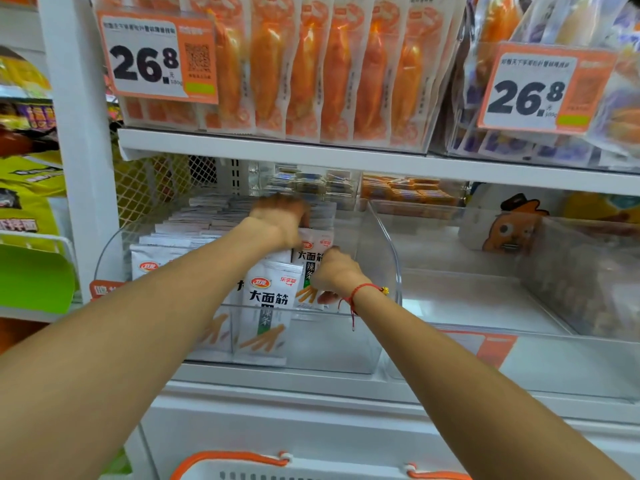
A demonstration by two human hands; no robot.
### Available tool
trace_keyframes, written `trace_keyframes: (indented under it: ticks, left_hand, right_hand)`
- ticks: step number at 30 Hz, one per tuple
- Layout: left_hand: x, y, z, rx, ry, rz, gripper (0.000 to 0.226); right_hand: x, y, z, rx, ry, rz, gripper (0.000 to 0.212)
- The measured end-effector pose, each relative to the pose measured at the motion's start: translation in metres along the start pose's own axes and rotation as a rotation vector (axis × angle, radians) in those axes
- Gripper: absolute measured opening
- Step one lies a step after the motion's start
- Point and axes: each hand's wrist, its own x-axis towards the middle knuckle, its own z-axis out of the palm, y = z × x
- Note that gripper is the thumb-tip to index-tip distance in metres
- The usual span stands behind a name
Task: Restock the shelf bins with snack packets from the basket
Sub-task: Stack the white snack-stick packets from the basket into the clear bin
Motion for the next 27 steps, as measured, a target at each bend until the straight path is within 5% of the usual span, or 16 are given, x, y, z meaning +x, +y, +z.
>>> trace_keyframes:
  ticks: [4, 7, 10, 13, 19, 23, 27]
  left_hand:
    - [0.002, 0.003, 0.002, 0.021, -0.012, -0.026, 0.03]
    - [0.002, 0.004, 0.001, 0.008, -0.065, -0.052, 0.036]
    - [-0.005, 0.003, -0.003, -0.024, -0.074, -0.071, 0.041]
    - [-0.016, 0.001, -0.01, -0.092, -0.02, -0.116, 0.039]
    - [-0.059, 0.003, -0.022, -0.395, 0.222, -0.191, 0.033]
    - [-0.107, 0.015, -0.031, -0.647, 0.389, -0.252, 0.02]
    - [-0.149, 0.026, -0.032, -0.857, 0.423, -0.259, 0.011]
  right_hand:
    - [0.001, -0.007, 0.002, 0.015, -0.032, 0.038, 0.036]
    - [-0.006, -0.01, -0.006, 0.047, -0.12, 0.078, 0.007]
    - [-0.015, -0.012, -0.015, 0.069, -0.267, 0.064, 0.025]
    - [-0.031, -0.015, -0.021, 0.067, -0.287, 0.08, 0.012]
    - [-0.065, -0.01, -0.027, 0.082, -0.01, -0.176, 0.06]
    - [-0.11, 0.003, -0.037, 0.153, 0.25, -0.463, 0.035]
    - [-0.152, 0.026, -0.041, 0.276, 0.27, -0.496, 0.009]
